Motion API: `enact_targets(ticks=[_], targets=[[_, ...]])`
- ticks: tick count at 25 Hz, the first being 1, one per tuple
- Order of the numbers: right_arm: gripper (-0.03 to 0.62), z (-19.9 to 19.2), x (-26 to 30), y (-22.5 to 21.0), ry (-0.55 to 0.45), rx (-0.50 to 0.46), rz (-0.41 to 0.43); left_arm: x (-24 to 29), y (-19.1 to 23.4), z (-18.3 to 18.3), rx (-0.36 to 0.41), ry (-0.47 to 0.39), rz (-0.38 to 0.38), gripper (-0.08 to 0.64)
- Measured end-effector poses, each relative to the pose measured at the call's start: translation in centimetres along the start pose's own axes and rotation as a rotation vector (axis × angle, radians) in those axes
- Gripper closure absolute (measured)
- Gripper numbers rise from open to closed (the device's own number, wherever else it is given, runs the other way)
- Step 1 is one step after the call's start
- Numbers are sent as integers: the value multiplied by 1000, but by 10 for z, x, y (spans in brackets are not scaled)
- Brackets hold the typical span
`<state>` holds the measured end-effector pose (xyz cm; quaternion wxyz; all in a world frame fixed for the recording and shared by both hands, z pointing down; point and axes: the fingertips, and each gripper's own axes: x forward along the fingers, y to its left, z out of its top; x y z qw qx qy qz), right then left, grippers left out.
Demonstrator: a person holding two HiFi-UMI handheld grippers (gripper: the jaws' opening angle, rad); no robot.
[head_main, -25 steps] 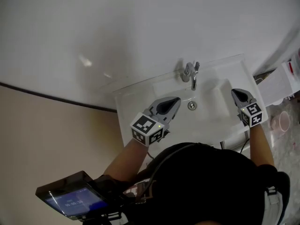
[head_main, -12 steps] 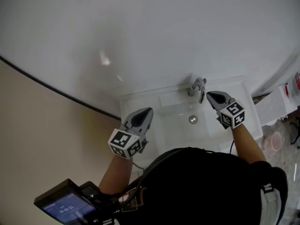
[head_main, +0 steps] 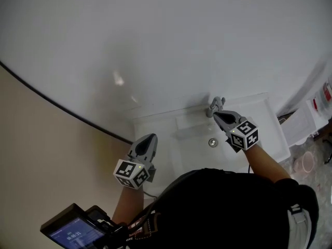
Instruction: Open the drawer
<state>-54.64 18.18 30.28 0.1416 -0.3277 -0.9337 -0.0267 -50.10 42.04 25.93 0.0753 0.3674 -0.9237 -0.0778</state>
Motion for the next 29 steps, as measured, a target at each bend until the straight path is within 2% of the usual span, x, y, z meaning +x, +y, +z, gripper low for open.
enact_targets(ticks=[3, 12, 29], targets=[[594, -4, -4, -2, -14, 34, -12, -1, -1, -3, -9, -2, -4, 565], [594, -11, -11, -3, -10, 23, -34, 7, -8, -9, -9, 11, -40, 565], [594, -19, -12, -5, 3, 15, -36, 9, -10, -13, -5, 22, -45, 565]])
